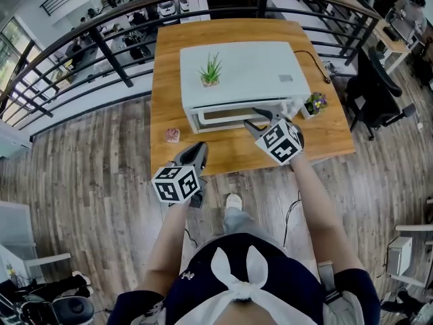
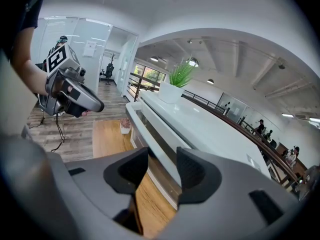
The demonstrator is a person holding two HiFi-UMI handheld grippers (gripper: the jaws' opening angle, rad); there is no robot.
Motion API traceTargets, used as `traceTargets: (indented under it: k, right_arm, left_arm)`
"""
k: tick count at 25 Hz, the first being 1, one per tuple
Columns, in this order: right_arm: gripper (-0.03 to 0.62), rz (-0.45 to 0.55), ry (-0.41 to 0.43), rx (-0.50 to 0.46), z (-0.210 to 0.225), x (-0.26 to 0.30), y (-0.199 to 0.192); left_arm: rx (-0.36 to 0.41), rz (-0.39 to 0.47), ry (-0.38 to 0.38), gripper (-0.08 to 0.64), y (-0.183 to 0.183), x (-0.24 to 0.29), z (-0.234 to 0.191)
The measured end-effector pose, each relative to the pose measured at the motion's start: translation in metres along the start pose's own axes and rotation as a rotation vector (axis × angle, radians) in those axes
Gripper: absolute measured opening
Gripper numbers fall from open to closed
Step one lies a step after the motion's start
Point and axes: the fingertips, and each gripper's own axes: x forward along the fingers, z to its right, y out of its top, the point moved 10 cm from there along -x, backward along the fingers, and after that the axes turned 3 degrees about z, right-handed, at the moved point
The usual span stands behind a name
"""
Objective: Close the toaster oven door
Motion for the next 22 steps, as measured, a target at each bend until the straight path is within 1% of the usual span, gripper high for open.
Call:
traceTargets:
  k: [17, 22]
  right_arm:
    - [0.181, 0.006, 0.02, 0.003, 0.0085, 0.0044, 0.0054]
    - [0.19, 0.018, 0.017, 0.038, 0.0091, 0.0038, 0.0046]
  left_arm:
    - [-0.018, 0.013, 0.012, 0.038, 0.0037, 0.0007, -0.0044]
    - [-0.022, 0.029, 0.009, 0.038, 0.0061, 0.0032, -0.0022]
